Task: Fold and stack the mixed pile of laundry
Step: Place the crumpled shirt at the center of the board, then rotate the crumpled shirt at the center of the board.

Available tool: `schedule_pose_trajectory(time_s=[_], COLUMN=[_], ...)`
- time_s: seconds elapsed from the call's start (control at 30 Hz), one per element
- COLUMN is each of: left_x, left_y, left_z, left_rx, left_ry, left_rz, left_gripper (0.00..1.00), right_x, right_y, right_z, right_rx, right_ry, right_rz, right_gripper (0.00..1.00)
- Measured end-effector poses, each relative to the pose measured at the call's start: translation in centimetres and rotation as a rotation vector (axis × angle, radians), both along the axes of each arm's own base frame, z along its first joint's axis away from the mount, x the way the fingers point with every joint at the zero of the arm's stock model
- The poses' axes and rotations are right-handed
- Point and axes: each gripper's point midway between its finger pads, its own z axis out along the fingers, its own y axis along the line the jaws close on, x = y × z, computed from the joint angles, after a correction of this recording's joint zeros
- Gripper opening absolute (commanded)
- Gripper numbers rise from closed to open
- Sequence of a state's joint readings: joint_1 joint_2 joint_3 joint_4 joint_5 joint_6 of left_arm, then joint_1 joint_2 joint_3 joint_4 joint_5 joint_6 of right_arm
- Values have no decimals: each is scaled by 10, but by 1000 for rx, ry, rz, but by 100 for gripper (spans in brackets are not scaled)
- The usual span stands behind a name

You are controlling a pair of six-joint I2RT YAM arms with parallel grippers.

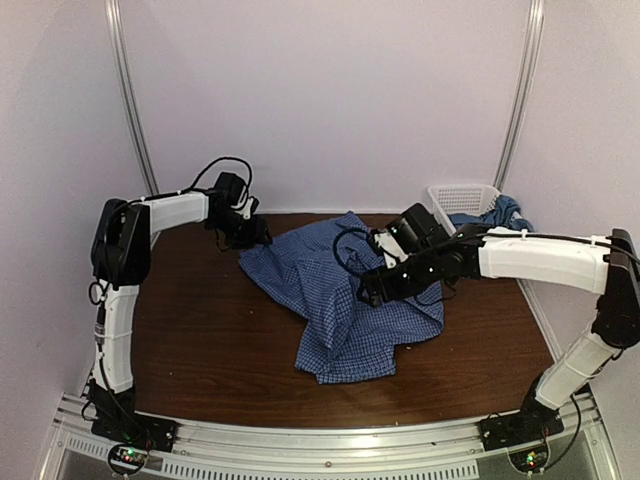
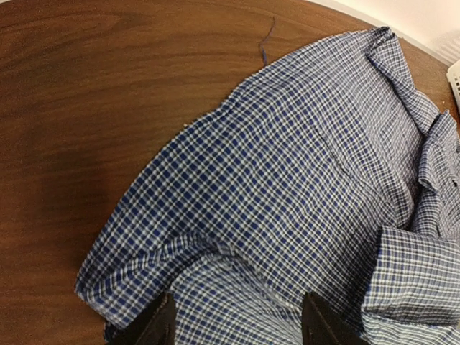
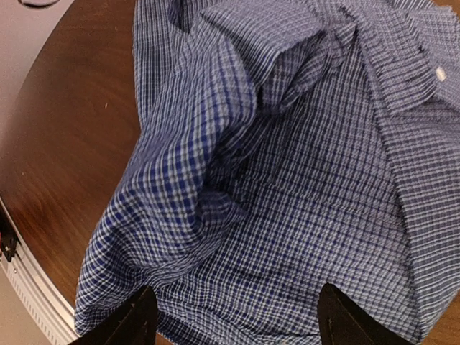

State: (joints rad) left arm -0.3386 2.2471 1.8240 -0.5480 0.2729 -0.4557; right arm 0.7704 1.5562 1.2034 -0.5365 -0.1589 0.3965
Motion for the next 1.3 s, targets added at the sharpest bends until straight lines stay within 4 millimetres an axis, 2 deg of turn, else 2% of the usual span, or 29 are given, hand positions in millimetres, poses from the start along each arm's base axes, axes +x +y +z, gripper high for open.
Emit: schedule_pose_trajectory(time_s=[0.1,0.2,0.33,0.47,0.53,0.67,0.7,0.77,0.87,0.9,0.97,1.2,1.3], left_x=[11,20,26,27,24,19,18,10,-13,-33,-43,-88,-109], left_y=[-5,-8,-11,-11,-11,-9,-8,-3,10,21,31,103,127], left_z=[-9,-11,-12,-23,-29,-36,-37,-43,-48,-43,-32,62,74], left_rx=[-1,-6,-9,-3,4,17,21,39,71,85,87,89,105], left_ry=[-1,-10,-19,-2,15,40,42,59,91,111,105,-63,-97], left_rz=[-3,-4,-6,-11,-15,-23,-20,-19,-3,10,29,186,240], left_gripper=[73,73,61,53,44,3,0,0,0,0,0,0,0], right_x=[-30,-45,-55,-58,-59,-66,-68,-69,-68,-67,-64,-49,-38], right_y=[16,28,40,51,55,60,60,60,55,51,42,-10,-34], right_z=[-33,-53,-67,-84,-92,-111,-115,-120,-124,-126,-130,-133,-135], right_rx=[-17,-28,-25,-41,-51,-83,-89,-101,-123,-134,-154,-231,-264], right_ry=[71,111,131,148,156,178,182,189,184,183,177,179,186], right_rz=[31,40,46,53,57,76,79,81,74,67,53,-25,-69], right_gripper=[75,74,73,73,73,73,74,74,73,74,74,75,75])
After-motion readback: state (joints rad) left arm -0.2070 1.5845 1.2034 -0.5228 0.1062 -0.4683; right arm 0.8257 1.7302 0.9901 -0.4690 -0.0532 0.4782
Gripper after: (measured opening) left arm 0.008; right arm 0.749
